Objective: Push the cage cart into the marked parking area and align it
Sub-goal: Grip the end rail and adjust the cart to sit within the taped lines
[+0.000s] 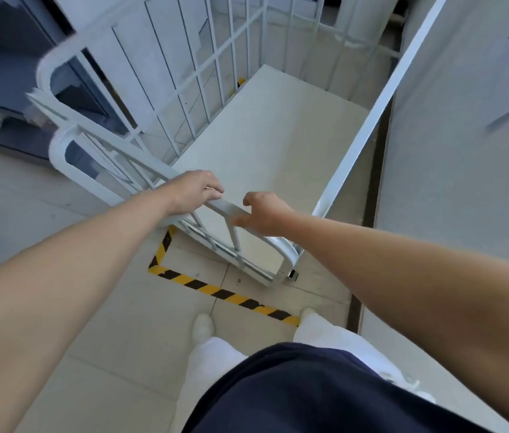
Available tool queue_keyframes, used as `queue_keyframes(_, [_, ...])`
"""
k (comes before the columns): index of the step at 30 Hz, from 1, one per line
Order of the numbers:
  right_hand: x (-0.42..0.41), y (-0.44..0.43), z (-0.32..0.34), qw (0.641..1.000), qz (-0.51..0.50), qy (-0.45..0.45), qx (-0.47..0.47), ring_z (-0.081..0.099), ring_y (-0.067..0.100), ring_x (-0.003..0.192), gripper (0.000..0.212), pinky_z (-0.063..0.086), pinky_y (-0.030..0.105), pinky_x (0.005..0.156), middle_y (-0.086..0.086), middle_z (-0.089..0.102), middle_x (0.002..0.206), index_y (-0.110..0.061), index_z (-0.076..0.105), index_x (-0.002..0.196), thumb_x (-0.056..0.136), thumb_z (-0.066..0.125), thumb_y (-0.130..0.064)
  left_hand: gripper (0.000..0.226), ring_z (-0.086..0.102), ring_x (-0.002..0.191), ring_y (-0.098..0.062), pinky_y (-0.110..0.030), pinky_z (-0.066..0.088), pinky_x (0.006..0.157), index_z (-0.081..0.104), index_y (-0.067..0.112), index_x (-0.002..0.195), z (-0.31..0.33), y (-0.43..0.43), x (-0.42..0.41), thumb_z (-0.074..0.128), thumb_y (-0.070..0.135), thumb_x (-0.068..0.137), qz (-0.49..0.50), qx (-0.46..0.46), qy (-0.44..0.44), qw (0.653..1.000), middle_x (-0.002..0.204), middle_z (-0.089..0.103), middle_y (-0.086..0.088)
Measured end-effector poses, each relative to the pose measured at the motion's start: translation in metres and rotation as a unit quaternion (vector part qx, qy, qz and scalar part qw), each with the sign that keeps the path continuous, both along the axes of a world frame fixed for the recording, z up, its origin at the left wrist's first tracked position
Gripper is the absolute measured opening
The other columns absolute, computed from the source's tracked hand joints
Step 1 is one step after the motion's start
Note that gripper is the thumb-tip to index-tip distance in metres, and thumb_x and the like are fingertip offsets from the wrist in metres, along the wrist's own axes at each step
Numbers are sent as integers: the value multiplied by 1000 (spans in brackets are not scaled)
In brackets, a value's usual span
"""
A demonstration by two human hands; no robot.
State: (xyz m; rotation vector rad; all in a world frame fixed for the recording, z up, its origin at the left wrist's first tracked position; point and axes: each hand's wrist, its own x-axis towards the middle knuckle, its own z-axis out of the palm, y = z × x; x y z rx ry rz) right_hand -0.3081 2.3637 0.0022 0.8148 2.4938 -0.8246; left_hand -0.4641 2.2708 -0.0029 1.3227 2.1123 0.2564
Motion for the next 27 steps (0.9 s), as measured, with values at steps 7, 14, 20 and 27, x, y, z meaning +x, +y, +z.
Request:
queue_keyframes(7, [-77,-70,-15,990,-94,-6,100,47,29,119,45,38,33,93,12,48,129,-6,42,129,89,55,-22,47,48,121,-26,-40,37,105,52,10,130,-4,-87,-115,56,35,90,-26,-46,77,996,135,43,-4])
queue_keyframes(14, [-121,-119,-10,984,-6,62,166,40,28,122,37,31,33,104,9,49,128,-9,50,124,87,49,-12,35,55,87,-24,-36,42,72,62,22,77,-15,-117,-137,51,54,86,-72,-81,45,993,80,58,3])
queue_keyframes(20, [-138,-140,-2,997,50,-26,56,55,26,103,36,37,32,88,4,54,96,-12,52,120,98,37,-37,44,55,92,-26,-40,46,78,66,15,92,-16,-119,-139,49,56,86,-99,-77,52,991,92,64,-6])
queue_keyframes(27, [-167,-148,-12,996,17,-85,33,48,21,80,21,38,29,74,3,49,81,-11,46,95,99,37,-30,42,54,96,-23,-34,40,77,61,17,103,-12,-123,-173,53,54,85,-166,-101,75,978,98,62,-1])
